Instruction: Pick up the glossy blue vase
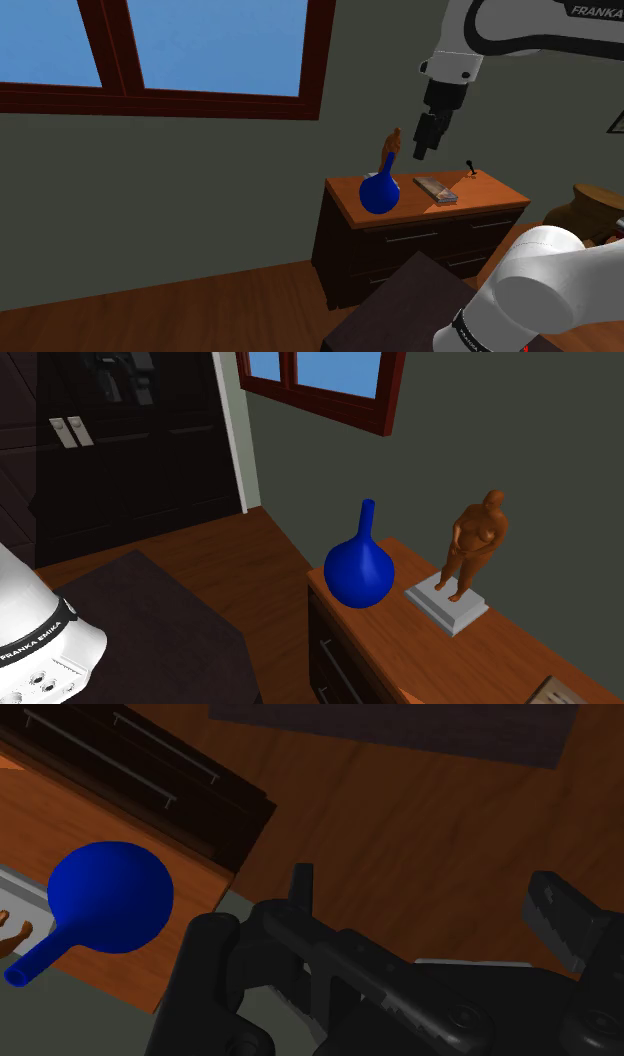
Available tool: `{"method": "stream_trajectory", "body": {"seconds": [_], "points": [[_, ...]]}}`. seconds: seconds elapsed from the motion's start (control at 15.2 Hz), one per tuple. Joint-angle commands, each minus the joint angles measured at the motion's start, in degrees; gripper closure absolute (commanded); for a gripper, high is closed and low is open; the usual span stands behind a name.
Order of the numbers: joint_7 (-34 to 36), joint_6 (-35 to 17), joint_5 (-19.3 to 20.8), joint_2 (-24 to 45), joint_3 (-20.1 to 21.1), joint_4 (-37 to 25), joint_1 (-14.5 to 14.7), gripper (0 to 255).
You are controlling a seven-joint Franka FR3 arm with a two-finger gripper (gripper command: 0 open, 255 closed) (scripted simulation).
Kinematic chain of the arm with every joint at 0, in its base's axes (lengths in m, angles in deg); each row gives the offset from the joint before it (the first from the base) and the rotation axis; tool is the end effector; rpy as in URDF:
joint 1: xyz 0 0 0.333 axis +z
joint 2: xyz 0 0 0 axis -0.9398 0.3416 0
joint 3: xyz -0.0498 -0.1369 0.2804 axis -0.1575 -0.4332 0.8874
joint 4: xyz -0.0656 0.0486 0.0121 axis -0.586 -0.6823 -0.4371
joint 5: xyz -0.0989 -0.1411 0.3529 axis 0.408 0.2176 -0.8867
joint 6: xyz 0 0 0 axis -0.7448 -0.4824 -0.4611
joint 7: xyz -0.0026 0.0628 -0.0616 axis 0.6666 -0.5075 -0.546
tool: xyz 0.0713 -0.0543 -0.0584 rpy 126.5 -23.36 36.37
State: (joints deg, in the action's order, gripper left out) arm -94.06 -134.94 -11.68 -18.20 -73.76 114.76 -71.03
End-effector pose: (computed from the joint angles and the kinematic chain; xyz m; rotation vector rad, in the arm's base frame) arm 0.2943 -0.0269 0.5962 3.1164 0.1759 -0.0854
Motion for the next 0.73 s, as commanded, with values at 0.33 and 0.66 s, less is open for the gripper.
{"method": "stream_trajectory", "body": {"seconds": [0.33,0.66], "points": [[-5.03,-8.19,3.07,4.18,-5.38,1.72,-1.44,0],[-10.04,-16.38,4.95,10.23,-10.81,1.51,-2.47,0]]}}
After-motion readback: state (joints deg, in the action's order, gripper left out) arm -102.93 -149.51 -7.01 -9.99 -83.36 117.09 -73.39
